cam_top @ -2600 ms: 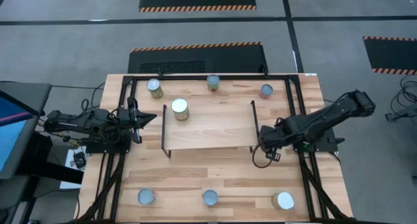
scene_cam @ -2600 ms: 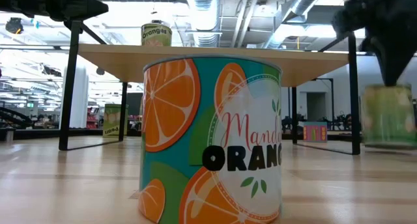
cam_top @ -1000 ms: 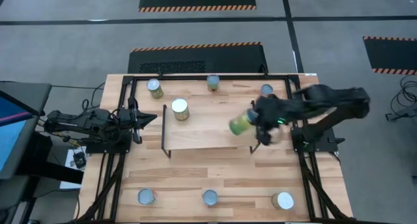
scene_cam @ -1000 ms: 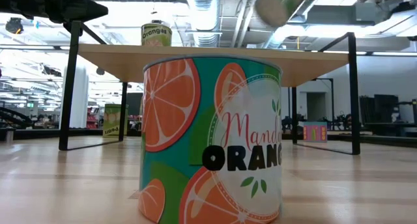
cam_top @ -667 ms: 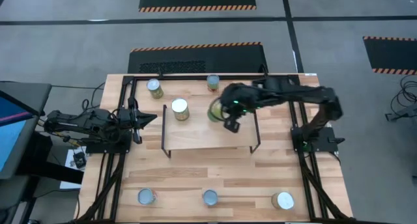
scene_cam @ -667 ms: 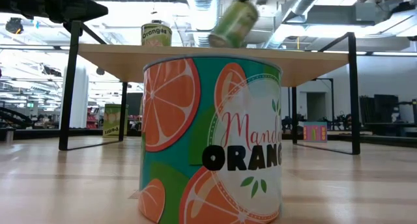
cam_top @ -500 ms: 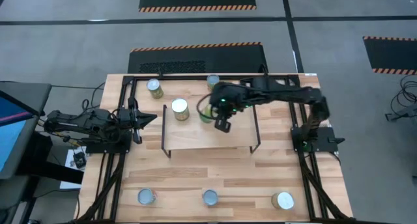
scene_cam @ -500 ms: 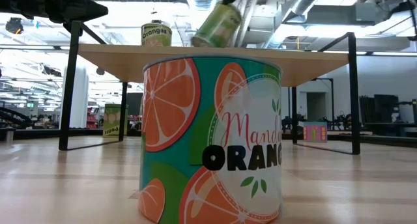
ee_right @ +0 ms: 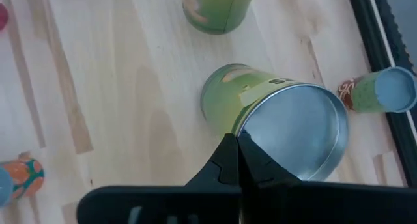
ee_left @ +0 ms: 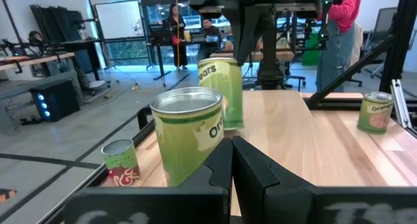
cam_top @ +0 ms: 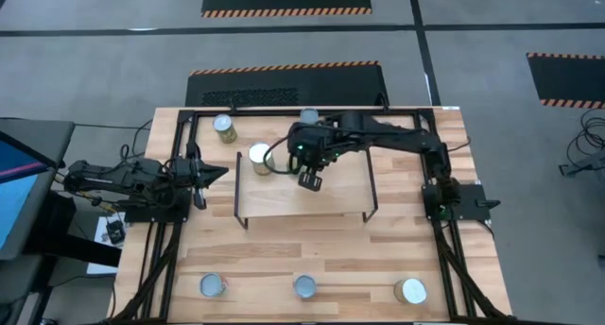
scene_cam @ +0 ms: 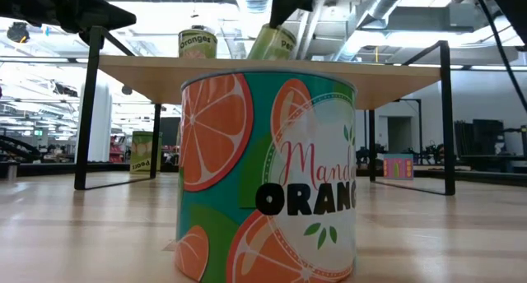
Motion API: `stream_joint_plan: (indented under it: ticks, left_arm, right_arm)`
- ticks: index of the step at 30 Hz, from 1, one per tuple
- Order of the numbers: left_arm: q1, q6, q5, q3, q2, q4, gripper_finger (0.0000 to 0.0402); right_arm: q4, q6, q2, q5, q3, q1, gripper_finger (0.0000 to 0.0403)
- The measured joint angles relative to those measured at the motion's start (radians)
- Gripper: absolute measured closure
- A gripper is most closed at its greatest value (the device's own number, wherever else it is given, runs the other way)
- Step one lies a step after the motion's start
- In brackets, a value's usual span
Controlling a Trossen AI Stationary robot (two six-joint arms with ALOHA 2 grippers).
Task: Pick and place cans onto a shelf
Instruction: Put the bottom canned pears on the shelf
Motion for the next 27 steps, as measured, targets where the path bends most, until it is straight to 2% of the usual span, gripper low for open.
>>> stream_joint_plan:
  ticks: [7, 17, 22, 27]
  left_arm:
    - [0.000, -0.007, 0.001, 0.000, 0.000, -0.004, 0.0401]
    - [0.000, -0.011, 0.003, 0.000, 0.000, -0.010, 0.0401]
    - [0.000, -0.011, 0.003, 0.000, 0.000, -0.013, 0.0401]
    - [0.000, -0.017, 0.005, 0.000, 0.000, -0.033, 0.0401]
  right_arm:
    - [0.029, 0.001, -0.002, 0.001, 0.000, 0.001, 0.0399]
    - [0.044, 0.003, -0.002, 0.000, 0.000, 0.001, 0.0345]
    - [0.063, 0.000, -0.002, 0.000, 0.000, 0.001, 0.0342]
    - [0.067, -0.080, -0.006, 0.001, 0.001, 0.011, 0.0345]
